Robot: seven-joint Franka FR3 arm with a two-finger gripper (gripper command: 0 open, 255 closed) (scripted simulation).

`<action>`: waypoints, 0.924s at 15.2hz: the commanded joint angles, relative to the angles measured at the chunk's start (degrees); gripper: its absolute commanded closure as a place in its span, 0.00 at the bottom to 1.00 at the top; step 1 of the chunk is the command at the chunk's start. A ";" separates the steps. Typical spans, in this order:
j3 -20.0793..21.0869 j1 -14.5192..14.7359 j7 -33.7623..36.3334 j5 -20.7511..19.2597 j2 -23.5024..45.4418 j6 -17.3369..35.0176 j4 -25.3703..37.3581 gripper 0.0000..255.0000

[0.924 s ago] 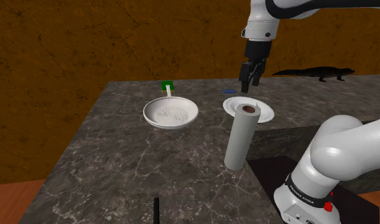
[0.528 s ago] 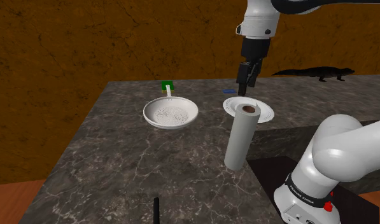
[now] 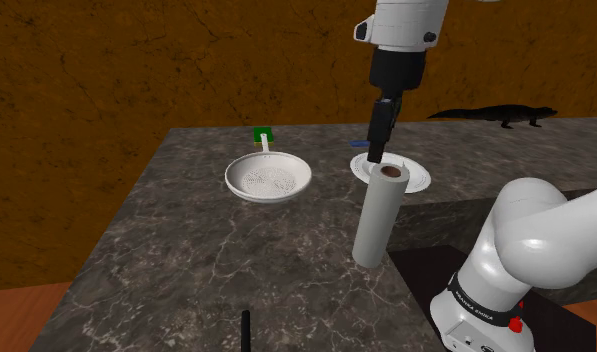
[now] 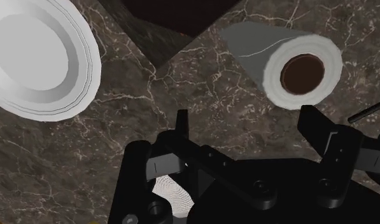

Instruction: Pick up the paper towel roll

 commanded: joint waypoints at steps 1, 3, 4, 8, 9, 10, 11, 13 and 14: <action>2.33 1.68 0.64 1.25 -0.15 -0.43 1.08 0.00; 3.99 2.82 1.03 2.05 -0.07 -0.71 2.06 0.00; 4.10 2.89 0.99 2.18 -0.34 -0.04 1.13 0.00; 4.58 3.20 0.87 2.70 -1.27 2.65 -2.49 0.00; 4.71 3.27 0.84 2.84 -1.48 3.33 -3.37 0.00; 4.84 3.35 0.82 2.98 -1.67 4.01 -4.25 0.00; 4.92 3.39 0.80 3.06 -1.78 4.41 -4.75 0.00; 4.91 3.37 0.78 3.04 -1.73 4.43 -4.72 1.00; 4.91 3.38 0.78 3.05 -1.76 4.43 -4.75 1.00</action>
